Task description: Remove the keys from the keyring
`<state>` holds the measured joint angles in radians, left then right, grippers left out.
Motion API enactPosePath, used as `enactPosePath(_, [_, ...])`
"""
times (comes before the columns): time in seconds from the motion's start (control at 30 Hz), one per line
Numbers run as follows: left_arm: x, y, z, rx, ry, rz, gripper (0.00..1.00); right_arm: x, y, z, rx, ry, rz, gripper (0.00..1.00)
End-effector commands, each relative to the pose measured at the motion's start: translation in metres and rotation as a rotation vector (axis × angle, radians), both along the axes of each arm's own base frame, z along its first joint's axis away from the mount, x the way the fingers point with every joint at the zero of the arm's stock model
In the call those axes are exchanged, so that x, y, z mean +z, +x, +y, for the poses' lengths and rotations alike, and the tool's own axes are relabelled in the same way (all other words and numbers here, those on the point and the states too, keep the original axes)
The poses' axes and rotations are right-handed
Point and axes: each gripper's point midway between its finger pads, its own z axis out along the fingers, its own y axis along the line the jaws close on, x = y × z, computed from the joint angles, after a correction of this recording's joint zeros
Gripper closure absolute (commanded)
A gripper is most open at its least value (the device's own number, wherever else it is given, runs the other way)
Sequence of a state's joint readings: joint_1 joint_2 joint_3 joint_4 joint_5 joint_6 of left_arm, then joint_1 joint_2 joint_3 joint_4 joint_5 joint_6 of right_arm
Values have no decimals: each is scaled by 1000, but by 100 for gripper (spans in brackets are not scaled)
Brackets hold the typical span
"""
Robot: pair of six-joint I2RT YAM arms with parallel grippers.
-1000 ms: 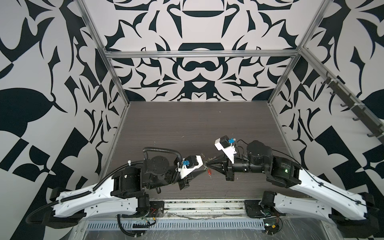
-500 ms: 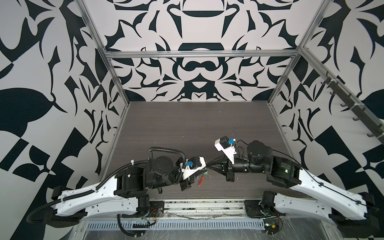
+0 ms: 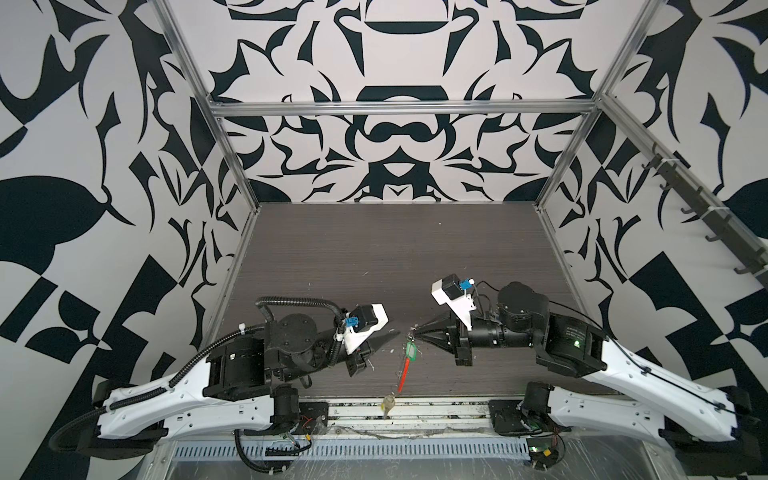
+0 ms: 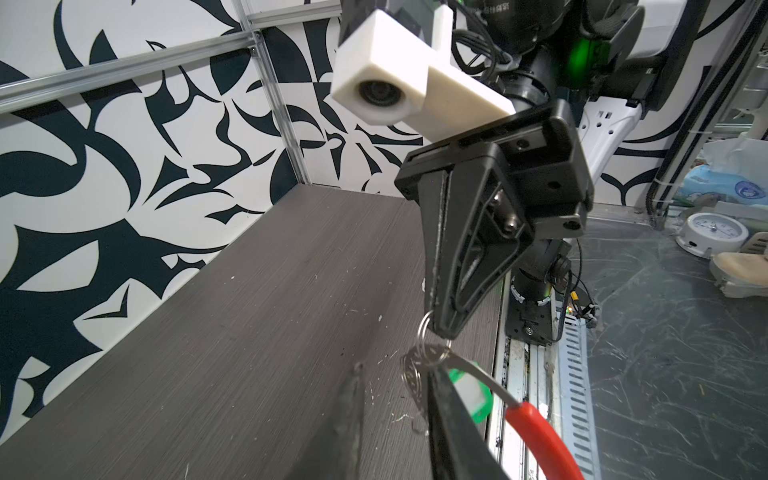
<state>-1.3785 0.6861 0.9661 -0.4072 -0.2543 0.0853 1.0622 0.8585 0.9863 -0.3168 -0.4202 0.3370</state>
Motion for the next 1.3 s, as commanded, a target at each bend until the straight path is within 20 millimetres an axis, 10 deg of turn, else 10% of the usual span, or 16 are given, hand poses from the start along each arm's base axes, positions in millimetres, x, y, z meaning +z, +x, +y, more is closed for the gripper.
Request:
enactPosePath(0.0, [-6,-1,-6,-15,27,9,70,37,-7,-2,34,105,-62,100])
enactPosePath(1.27, [-14,-33,-29,-230,53,100,85,41,-8,1,39,122,-69,100])
